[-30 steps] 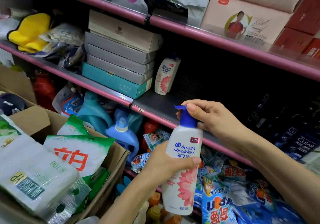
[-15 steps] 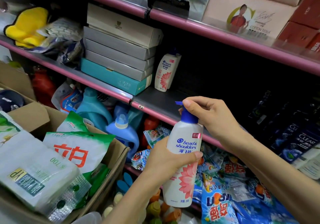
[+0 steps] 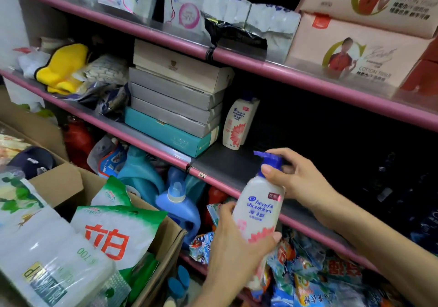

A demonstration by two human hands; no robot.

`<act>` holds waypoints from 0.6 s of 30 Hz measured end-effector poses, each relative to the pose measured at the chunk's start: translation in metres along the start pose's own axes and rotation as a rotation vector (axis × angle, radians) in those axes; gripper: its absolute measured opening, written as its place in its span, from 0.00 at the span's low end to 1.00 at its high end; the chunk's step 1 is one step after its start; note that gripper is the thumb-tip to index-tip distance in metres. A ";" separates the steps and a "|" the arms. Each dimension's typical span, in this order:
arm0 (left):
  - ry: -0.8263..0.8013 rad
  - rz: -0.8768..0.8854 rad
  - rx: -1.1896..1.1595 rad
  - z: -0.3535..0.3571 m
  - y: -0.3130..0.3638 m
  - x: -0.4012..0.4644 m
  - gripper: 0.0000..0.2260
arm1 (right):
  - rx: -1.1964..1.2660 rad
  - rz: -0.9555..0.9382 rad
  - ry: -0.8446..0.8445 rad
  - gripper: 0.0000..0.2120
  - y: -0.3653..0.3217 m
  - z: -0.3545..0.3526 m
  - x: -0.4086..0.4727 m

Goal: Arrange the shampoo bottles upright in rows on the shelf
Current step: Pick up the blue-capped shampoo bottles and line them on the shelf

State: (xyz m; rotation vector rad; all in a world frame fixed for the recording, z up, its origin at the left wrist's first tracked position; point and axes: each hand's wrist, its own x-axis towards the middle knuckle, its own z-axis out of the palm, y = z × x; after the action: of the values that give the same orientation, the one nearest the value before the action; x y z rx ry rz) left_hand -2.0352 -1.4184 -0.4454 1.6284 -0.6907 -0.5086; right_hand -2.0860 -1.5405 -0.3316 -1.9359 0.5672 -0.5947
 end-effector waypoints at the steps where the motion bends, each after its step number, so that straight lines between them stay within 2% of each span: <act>1: 0.039 0.062 0.112 0.003 0.003 0.013 0.34 | 0.018 -0.034 0.036 0.09 -0.004 -0.004 0.015; 3: 0.131 0.164 0.316 0.008 0.009 0.046 0.41 | 0.041 -0.095 0.113 0.10 -0.012 -0.011 0.049; 5: 0.225 0.204 0.416 0.013 0.022 0.090 0.41 | 0.026 -0.142 0.170 0.14 -0.022 -0.017 0.087; 10: 0.279 0.139 0.359 0.019 0.042 0.182 0.30 | -0.159 -0.222 0.305 0.18 -0.023 -0.009 0.160; 13: 0.276 0.102 0.288 0.020 0.027 0.213 0.28 | -0.212 -0.212 0.271 0.24 -0.002 0.005 0.188; 14: 0.276 0.096 0.273 0.022 0.019 0.220 0.30 | -0.216 -0.209 0.244 0.23 0.006 0.008 0.195; 16: 0.299 0.100 0.242 0.023 0.006 0.231 0.33 | -0.171 -0.199 0.190 0.15 0.019 0.006 0.207; 18: 0.308 0.120 0.229 0.022 -0.002 0.243 0.32 | 0.077 -0.120 0.225 0.12 0.026 -0.005 0.222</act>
State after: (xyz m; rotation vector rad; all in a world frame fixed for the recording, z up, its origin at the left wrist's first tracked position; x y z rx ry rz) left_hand -1.8737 -1.6005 -0.4382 1.8164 -0.6256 -0.0883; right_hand -1.9216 -1.6910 -0.3175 -1.8522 0.5620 -0.9061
